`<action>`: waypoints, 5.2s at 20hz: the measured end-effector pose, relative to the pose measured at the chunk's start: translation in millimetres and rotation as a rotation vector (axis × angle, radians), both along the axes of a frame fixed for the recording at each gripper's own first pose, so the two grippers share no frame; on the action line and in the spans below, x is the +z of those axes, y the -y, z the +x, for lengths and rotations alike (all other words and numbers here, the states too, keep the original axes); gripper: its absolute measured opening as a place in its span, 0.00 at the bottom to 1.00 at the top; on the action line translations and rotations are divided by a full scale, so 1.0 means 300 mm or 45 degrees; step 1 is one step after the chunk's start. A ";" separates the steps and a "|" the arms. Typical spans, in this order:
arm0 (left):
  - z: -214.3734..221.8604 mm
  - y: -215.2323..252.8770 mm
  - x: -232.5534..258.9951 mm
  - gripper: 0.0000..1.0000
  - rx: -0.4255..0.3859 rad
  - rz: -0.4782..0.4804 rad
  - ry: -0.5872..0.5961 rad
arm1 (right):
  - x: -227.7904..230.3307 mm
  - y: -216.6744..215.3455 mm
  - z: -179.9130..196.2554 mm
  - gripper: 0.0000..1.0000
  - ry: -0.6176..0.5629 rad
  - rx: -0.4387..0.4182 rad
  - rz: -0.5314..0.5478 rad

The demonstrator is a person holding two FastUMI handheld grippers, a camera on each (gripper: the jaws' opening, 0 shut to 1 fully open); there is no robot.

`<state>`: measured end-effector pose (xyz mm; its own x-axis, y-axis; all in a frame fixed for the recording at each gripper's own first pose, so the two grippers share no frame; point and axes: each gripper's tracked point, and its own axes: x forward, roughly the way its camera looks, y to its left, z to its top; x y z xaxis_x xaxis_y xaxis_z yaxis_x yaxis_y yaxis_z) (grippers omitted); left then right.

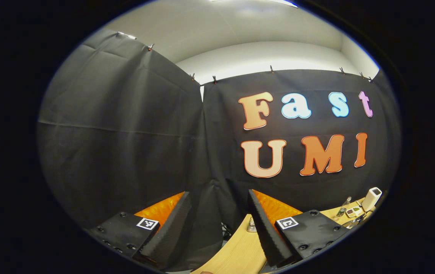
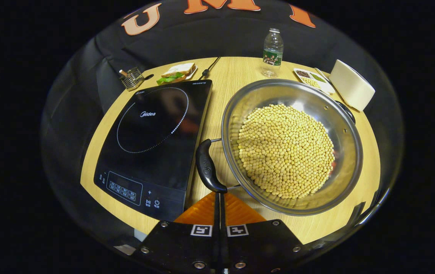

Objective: First push the handle of the pot to place it horizontally, then grasp the pot with both hands and set it on the induction cooktop.

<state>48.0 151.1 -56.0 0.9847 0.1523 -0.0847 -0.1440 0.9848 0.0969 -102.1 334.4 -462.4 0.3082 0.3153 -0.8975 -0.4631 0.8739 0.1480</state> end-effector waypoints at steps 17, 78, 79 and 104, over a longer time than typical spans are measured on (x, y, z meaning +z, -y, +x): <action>0.031 -0.120 -0.041 0.97 0.064 0.025 -0.026 | 0.001 -0.144 0.110 0.00 -0.006 -0.083 0.051; -0.070 1.572 -1.616 0.99 -0.701 -0.247 -1.367 | 0.025 0.680 0.810 0.95 0.167 -0.374 -0.027; -0.071 1.576 -1.643 0.99 -0.685 -0.238 -1.369 | 0.009 0.672 0.818 0.95 0.159 -0.365 -0.019; -0.113 1.598 -1.727 0.46 -0.572 -0.264 -1.454 | -0.088 0.618 0.750 0.51 0.062 -0.339 0.059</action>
